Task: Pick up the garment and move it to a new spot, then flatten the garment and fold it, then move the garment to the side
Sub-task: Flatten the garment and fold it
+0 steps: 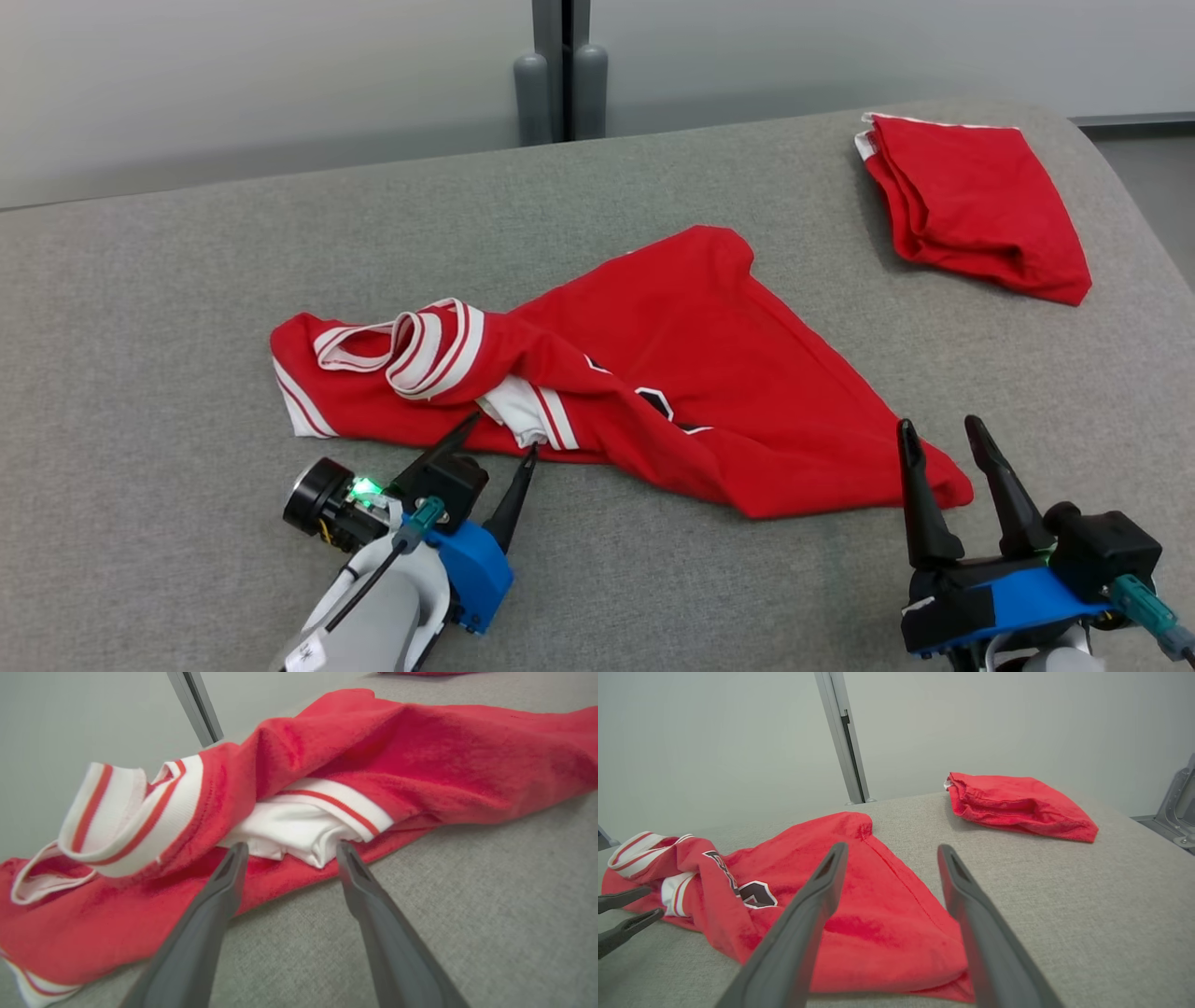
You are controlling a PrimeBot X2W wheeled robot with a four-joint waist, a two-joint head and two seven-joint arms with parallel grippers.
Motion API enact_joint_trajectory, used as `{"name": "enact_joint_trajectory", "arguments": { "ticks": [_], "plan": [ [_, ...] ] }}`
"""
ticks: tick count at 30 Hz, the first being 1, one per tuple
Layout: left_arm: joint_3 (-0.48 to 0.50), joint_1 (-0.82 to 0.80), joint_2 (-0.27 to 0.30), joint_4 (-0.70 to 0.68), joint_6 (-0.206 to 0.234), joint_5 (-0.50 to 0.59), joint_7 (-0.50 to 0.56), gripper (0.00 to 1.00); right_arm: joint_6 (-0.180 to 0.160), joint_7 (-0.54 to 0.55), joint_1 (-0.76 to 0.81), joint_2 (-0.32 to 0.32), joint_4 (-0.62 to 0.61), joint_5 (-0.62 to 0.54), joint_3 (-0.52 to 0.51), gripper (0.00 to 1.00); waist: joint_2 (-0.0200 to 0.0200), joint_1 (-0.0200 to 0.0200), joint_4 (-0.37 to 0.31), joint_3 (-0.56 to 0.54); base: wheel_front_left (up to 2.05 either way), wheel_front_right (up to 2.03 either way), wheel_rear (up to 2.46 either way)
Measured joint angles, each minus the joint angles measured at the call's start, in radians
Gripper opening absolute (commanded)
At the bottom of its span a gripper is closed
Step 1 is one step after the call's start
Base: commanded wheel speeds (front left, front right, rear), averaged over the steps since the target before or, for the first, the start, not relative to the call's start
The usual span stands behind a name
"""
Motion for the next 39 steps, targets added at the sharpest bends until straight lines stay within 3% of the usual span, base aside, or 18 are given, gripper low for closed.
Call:
{"name": "enact_joint_trajectory", "arguments": {
  "ticks": [8, 9, 10, 11, 19, 30, 36, 39],
  "plan": [
    [-0.046, -0.07, 0.007, 0.082, 0.0, -0.047, 0.0, 1.0, 0.0, 0.0, -0.015, 0.0, 0.001, 0.002, 0.006, 1.0, 0.0, 0.0, -0.019, 0.02, 0.0, 0.0, 0.0],
    [-0.05, -0.075, 0.005, 0.098, 0.0, -0.053, 0.0, 0.91, 0.0, 0.0, -0.015, 0.0, 0.002, 0.003, 0.006, 1.0, 0.0, 0.0, -0.02, 0.02, 0.0, 0.0, 0.0],
    [-0.06, -0.077, 0.002, 0.113, 0.0, -0.06, 0.0, 0.11, 0.0, 0.0, -0.015, 0.0, 0.002, 0.004, 0.006, 1.0, 0.0, 0.0, -0.02, 0.019, 0.0, 0.0, 0.0],
    [-0.069, -0.078, 0.001, 0.118, 0.0, -0.065, 0.0, 0.0, 0.0, 0.0, -0.015, 0.0, 0.002, 0.004, 0.007, 1.0, 0.0, 0.0, -0.02, 0.019, 0.0, 0.0, 0.0],
    [-0.073, -0.081, 0.002, 0.041, 0.002, -0.073, 0.0, 0.0, 0.0, 0.0, -0.005, 0.0, 0.011, 0.011, -0.002, 1.0, 0.0, -0.0002, 0.009, -0.008, 0.0, 0.0, 0.0],
    [-0.055, 0.194, 0.095, -0.168, 0.097, -0.07, 0.002, 0.0, 0.0, 0.0, 0.054, 0.001, 0.03, 0.018, -0.021, 1.0, -0.0001, -0.0002, 0.105, -0.081, 0.0, 0.0, 0.0],
    [-0.093, 0.378, 0.09, -0.323, 0.102, -0.108, 0.093, 0.0, 0.0, 0.0, 0.068, 0.0, 0.035, 0.016, -0.039, 1.0, -0.0002, -0.0002, 0.145, -0.09, 0.0, 0.0, 0.0],
    [-0.127, 0.445, 0.086, -0.408, 0.083, -0.133, 0.17, 0.0, 0.0, 0.0, 0.069, 0.001, 0.038, 0.011, -0.048, 1.0, -0.0003, -0.0003, 0.161, -0.091, 0.0, 0.0, 0.0]
  ]
}}
